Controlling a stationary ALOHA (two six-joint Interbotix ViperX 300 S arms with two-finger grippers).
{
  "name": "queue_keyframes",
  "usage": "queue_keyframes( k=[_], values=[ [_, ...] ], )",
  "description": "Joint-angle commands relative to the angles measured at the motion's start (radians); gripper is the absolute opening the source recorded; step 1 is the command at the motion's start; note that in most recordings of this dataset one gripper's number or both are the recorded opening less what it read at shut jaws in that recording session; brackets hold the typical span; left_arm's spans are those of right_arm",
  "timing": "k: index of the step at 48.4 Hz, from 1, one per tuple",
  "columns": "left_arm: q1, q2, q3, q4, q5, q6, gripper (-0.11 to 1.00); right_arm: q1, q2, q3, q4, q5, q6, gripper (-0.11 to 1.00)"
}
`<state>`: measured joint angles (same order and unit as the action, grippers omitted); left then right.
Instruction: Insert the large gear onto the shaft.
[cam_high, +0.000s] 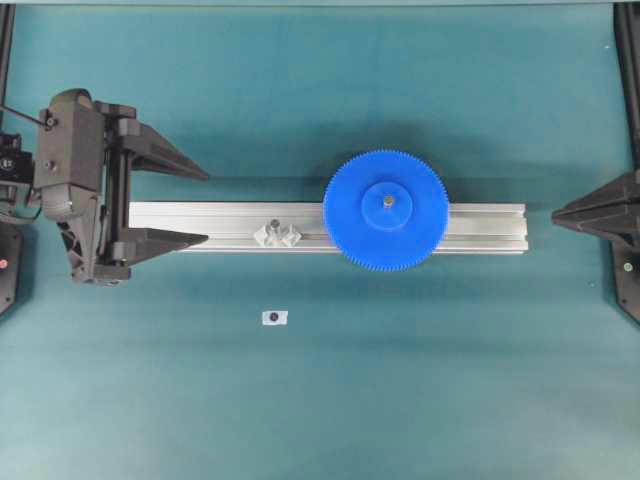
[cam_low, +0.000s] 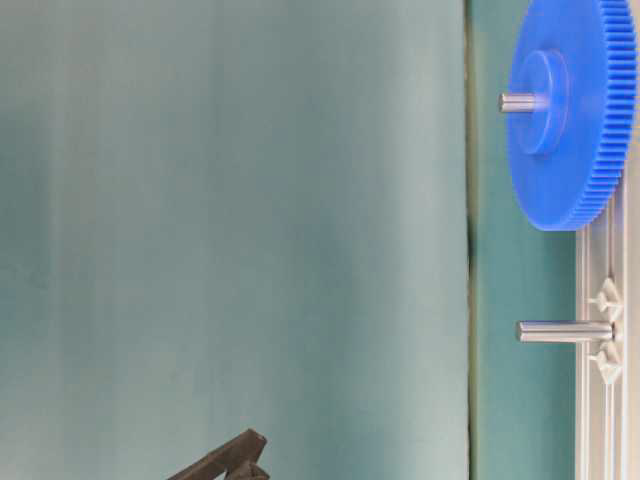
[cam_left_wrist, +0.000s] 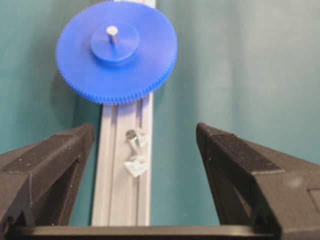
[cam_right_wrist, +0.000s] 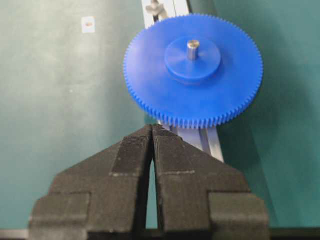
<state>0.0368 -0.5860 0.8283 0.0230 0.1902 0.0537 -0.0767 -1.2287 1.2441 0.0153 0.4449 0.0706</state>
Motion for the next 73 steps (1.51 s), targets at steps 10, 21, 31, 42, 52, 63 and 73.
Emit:
queue_keyframes(
  k=[10, 21, 31, 42, 52, 63, 73],
  values=[
    [-0.003, -0.005, -0.011, 0.003, -0.011, 0.002, 0.84, -0.003, 0.003, -0.003, 0.000, -0.011, 0.008, 0.09],
    [-0.003, -0.003, -0.008, 0.003, -0.011, 0.005, 0.84, -0.005, 0.000, 0.002, 0.000, -0.011, 0.008, 0.09],
    [-0.003, -0.003, -0.005, 0.003, -0.011, 0.006, 0.84, -0.003, 0.000, 0.002, 0.000, -0.011, 0.008, 0.09],
    [-0.002, -0.003, -0.005, 0.003, -0.011, 0.006, 0.84, -0.005, 0.000, 0.002, 0.000, -0.012, 0.008, 0.09],
    [-0.002, 0.002, -0.005, 0.003, -0.011, 0.006, 0.84, -0.014, 0.000, 0.009, 0.000, -0.055, 0.008, 0.09],
    [-0.002, 0.005, -0.009, 0.003, -0.011, 0.006, 0.84, -0.020, 0.000, 0.014, 0.002, -0.066, 0.008, 0.09],
    [-0.002, 0.003, -0.012, 0.003, -0.011, 0.006, 0.84, -0.021, 0.002, 0.014, 0.000, -0.067, 0.008, 0.09]
  ],
)
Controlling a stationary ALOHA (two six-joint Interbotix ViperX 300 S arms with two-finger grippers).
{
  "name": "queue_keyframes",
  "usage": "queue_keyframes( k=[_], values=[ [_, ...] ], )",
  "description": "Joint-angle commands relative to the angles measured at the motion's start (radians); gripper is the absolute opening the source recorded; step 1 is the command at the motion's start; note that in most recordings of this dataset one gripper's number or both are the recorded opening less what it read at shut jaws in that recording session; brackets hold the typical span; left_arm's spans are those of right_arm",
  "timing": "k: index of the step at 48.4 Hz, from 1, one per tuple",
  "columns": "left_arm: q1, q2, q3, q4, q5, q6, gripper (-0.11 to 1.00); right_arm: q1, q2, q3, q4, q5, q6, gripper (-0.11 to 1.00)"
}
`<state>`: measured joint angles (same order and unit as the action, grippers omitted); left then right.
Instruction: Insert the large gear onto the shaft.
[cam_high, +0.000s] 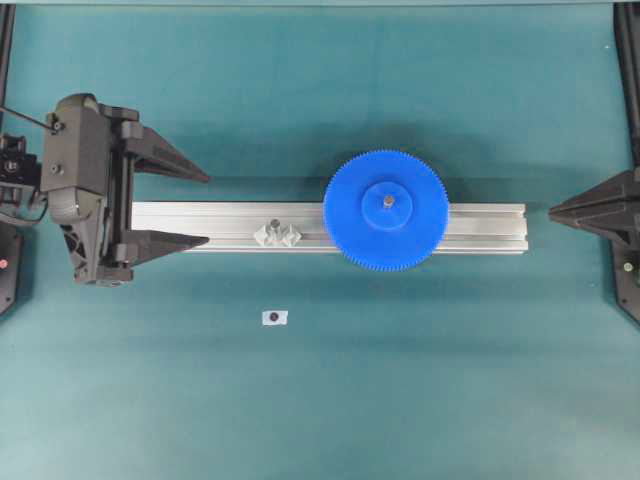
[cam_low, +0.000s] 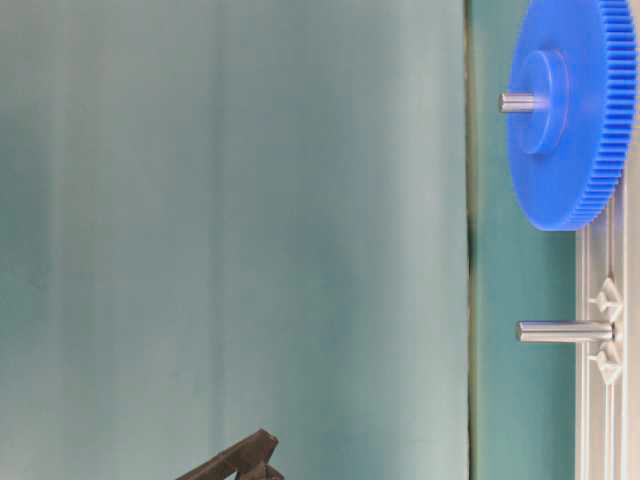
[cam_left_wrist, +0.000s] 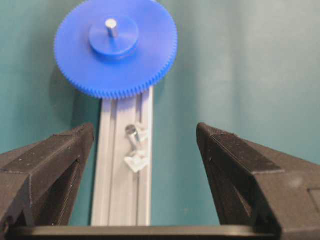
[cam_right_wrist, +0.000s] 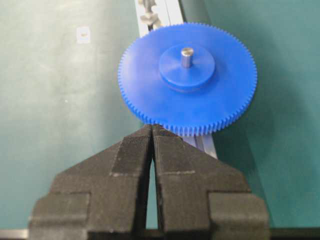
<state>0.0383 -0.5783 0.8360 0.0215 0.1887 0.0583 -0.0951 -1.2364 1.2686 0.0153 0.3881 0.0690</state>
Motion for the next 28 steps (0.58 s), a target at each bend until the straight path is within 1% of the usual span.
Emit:
queue_keyframes(
  k=[1, 28],
  values=[
    [-0.003, -0.003, -0.020, 0.006, -0.009, 0.002, 0.84, -0.003, 0.009, -0.011, 0.000, -0.011, 0.009, 0.09],
    [-0.005, -0.003, -0.026, 0.005, -0.009, 0.002, 0.84, -0.003, 0.009, -0.014, 0.000, 0.005, 0.008, 0.11]
  ],
)
